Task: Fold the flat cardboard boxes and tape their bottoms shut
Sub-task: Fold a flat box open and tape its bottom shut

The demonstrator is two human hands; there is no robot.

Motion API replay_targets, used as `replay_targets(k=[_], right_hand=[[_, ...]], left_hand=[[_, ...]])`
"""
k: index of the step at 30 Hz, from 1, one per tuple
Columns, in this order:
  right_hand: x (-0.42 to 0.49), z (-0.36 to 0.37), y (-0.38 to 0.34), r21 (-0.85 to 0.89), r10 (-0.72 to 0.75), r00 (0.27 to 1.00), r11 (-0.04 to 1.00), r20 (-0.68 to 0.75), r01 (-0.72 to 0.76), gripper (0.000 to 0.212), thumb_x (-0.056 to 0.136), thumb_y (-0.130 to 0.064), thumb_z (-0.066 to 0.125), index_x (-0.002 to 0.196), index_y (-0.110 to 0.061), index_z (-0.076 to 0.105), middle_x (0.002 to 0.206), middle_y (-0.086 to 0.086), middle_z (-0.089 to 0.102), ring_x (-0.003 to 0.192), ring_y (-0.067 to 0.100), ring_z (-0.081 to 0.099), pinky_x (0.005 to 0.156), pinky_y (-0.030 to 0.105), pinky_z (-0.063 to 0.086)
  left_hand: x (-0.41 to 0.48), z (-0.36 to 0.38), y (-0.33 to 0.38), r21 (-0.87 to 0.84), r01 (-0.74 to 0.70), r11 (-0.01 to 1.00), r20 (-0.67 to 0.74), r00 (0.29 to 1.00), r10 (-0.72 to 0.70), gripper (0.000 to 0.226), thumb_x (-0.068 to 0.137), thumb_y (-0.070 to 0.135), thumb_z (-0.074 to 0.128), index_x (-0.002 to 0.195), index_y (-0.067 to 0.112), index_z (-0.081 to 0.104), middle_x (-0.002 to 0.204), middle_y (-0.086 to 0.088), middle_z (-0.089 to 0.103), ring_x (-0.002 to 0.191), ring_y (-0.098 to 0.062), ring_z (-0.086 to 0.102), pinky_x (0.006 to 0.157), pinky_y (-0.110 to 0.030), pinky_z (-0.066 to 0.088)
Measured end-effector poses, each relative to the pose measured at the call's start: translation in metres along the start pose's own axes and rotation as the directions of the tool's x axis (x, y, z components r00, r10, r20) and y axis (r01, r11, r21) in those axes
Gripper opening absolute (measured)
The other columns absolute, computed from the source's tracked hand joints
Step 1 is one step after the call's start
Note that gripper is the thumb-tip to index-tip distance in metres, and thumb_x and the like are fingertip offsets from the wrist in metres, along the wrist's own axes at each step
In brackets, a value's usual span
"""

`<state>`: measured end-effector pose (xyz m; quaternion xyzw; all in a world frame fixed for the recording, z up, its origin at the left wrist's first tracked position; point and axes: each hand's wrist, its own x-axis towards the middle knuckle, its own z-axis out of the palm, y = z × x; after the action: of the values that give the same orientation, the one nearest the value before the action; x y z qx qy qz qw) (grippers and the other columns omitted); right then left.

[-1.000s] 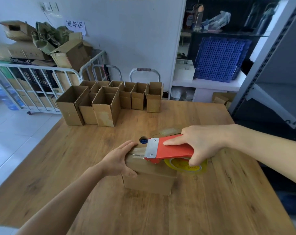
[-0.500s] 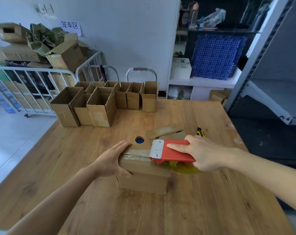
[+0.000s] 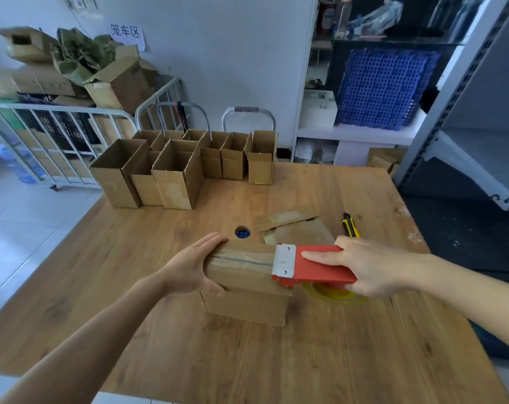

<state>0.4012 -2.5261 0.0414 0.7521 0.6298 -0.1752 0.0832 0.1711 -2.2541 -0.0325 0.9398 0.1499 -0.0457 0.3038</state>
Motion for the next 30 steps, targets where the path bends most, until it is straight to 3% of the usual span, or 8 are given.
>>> replay_targets(k=[2, 3, 5, 8, 16, 22, 27, 30], right_hand=[[0.002, 0.001, 0.000, 0.020, -0.001, 1.000, 1.000, -0.007, 0.001, 0.076, 0.097, -0.037, 0.051, 0.142, -0.065, -0.002, 0.101, -0.005, 0.036, 0.089, 0.013, 0.042, 0.082, 0.028, 0.041], [0.003, 0.002, -0.001, 0.024, 0.004, 1.000, 1.000, -0.010, -0.004, 0.075, 0.097, -0.036, 0.051, 0.142, -0.065, -0.001, 0.101, -0.005, 0.036, 0.089, 0.014, 0.042, 0.082, 0.029, 0.040], [0.003, 0.003, 0.000, 0.018, 0.011, 1.000, 1.000, -0.016, -0.010, 0.076, 0.096, -0.033, 0.051, 0.142, -0.064, -0.001, 0.102, -0.003, 0.037, 0.090, 0.016, 0.042, 0.084, 0.030, 0.040], [0.002, 0.009, 0.000, 0.006, 0.011, 0.999, 1.000, -0.048, -0.011, 0.079, 0.096, -0.032, 0.051, 0.141, -0.065, -0.004, 0.103, -0.002, 0.037, 0.091, 0.018, 0.043, 0.087, 0.032, 0.041], [-0.009, 0.012, 0.011, -0.061, -0.035, 0.998, 0.998, -0.045, 0.032, 0.079, 0.094, -0.047, 0.052, 0.139, -0.065, -0.011, 0.101, -0.005, 0.032, 0.095, 0.014, 0.039, 0.096, 0.033, 0.032], [-0.042, 0.031, 0.033, 0.002, 0.068, 0.997, 0.998, 0.037, -0.069, 0.084, 0.089, -0.054, 0.058, 0.140, -0.066, -0.008, 0.110, -0.006, 0.035, 0.091, 0.010, 0.033, 0.089, 0.027, 0.027], [-0.035, 0.041, 0.037, 0.082, 0.073, 0.997, 0.994, -0.011, -0.072, 0.079, 0.095, -0.033, 0.051, 0.142, -0.064, -0.005, 0.104, -0.004, 0.035, 0.093, 0.015, 0.041, 0.085, 0.027, 0.038], [-0.032, 0.043, 0.041, 0.135, 0.098, 0.995, 0.986, -0.010, -0.096, 0.079, 0.096, -0.026, 0.050, 0.143, -0.062, -0.002, 0.099, -0.006, 0.032, 0.091, 0.013, 0.038, 0.079, 0.025, 0.036]], left_hand=[[-0.001, -0.003, 0.003, 0.149, 0.003, 0.989, 0.021, 1.000, -0.006, 0.112, 0.063, 0.057, 0.080, 0.149, 0.030, 0.014, 0.143, 0.028, 0.019, 0.130, 0.004, 0.025, 0.117, -0.028, 0.023], [0.000, -0.002, 0.007, 0.302, 0.009, 0.953, 0.031, 0.999, -0.019, 0.118, 0.064, 0.063, 0.075, 0.152, 0.026, 0.006, 0.153, 0.021, 0.010, 0.142, -0.006, 0.013, 0.121, -0.037, 0.010], [0.004, 0.006, 0.025, 0.527, -0.001, 0.850, 0.041, 0.999, -0.024, 0.130, 0.063, 0.079, 0.060, 0.152, 0.020, -0.014, 0.156, 0.009, -0.019, 0.146, -0.016, -0.018, 0.119, -0.042, -0.009], [0.018, 0.033, 0.059, 0.515, -0.076, 0.854, 0.044, 0.997, 0.062, 0.134, 0.058, 0.094, 0.039, 0.148, 0.017, -0.025, 0.153, 0.001, -0.031, 0.140, -0.015, -0.032, 0.119, -0.039, -0.014], [0.025, 0.043, 0.059, 0.592, -0.112, 0.798, 0.010, 0.991, 0.131, 0.128, 0.067, 0.085, 0.049, 0.150, 0.018, -0.022, 0.157, 0.001, -0.025, 0.142, -0.015, -0.028, 0.110, -0.031, -0.023], [0.026, 0.043, 0.059, 0.595, -0.122, 0.794, 0.038, 0.992, 0.124, 0.128, 0.066, 0.086, 0.048, 0.149, 0.020, -0.024, 0.156, 0.002, -0.026, 0.143, -0.015, -0.028, 0.112, -0.032, -0.021], [0.027, 0.042, 0.059, 0.592, -0.130, 0.796, 0.071, 0.991, 0.110, 0.127, 0.065, 0.088, 0.045, 0.149, 0.021, -0.023, 0.157, 0.005, -0.024, 0.142, -0.012, -0.030, 0.112, -0.031, -0.023], [0.027, 0.041, 0.059, 0.597, -0.123, 0.793, 0.079, 0.992, 0.094, 0.126, 0.063, 0.090, 0.039, 0.148, 0.023, -0.024, 0.156, 0.005, -0.025, 0.142, -0.012, -0.029, 0.112, -0.031, -0.023]])
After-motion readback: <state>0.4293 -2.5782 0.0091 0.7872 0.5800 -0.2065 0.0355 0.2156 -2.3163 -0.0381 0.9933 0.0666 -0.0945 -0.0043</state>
